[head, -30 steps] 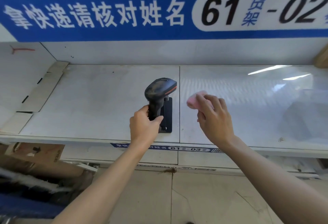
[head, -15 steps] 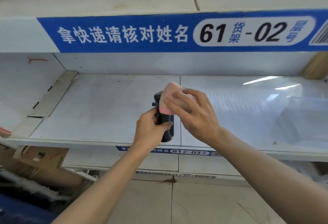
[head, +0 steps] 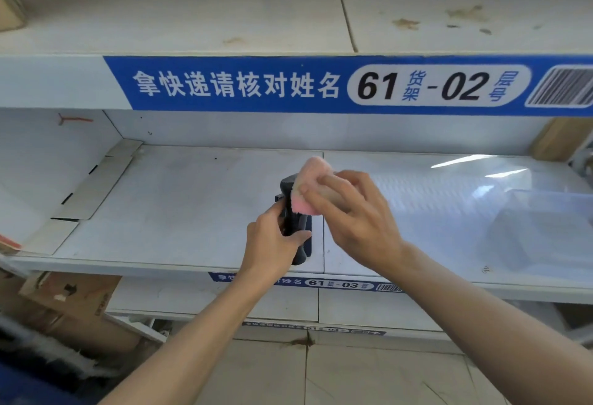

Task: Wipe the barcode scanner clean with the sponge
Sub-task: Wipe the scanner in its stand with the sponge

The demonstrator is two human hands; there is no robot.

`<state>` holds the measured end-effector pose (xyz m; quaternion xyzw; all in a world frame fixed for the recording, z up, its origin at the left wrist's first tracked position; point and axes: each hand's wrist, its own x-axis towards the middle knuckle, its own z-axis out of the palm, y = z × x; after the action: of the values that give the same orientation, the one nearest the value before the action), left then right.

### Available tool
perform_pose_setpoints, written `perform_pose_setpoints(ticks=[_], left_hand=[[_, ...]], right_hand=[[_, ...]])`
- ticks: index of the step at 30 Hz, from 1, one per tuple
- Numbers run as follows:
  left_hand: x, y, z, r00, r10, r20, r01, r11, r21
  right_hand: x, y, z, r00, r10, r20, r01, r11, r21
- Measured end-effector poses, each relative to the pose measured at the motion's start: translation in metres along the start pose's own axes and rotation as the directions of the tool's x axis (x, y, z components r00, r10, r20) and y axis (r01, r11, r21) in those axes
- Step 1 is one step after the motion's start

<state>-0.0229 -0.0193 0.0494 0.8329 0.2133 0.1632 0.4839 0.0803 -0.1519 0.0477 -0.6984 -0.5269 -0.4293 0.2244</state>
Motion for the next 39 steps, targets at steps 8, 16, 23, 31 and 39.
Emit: perform_pose_setpoints(ticks=[8,16,23,31,39], left_hand=[[-0.004,0.008,-0.013,0.997,-0.063,0.052,0.071,0.983,-0.170],[-0.002,0.011,-0.010,0.993,-0.070,0.095,0.092,0.962,-0.258],[-0.006,0.013,-0.017,0.980,-0.144,0.139,0.191,0.879,-0.437],[-0.007,0.013,-0.014,0.959,-0.206,0.196,0.277,0.832,-0.481],[-0.012,0.016,-0.021,0.954,-0.187,0.234,0.289,0.777,-0.559]], right_hand=[[-0.017,0.028,-0.002,0.962,0.242,0.129,-0.228,0.967,-0.116],[0.002,0.002,-0.002,1.000,-0.029,-0.006,0.029,0.998,-0.054],[-0.016,0.027,0.003,0.993,0.070,0.097,-0.050,0.981,-0.190],[0.000,0.010,-0.006,0.998,-0.052,0.020,0.055,0.991,-0.126],[-0.011,0.033,-0.011,0.986,-0.019,0.167,0.057,0.972,-0.227]])
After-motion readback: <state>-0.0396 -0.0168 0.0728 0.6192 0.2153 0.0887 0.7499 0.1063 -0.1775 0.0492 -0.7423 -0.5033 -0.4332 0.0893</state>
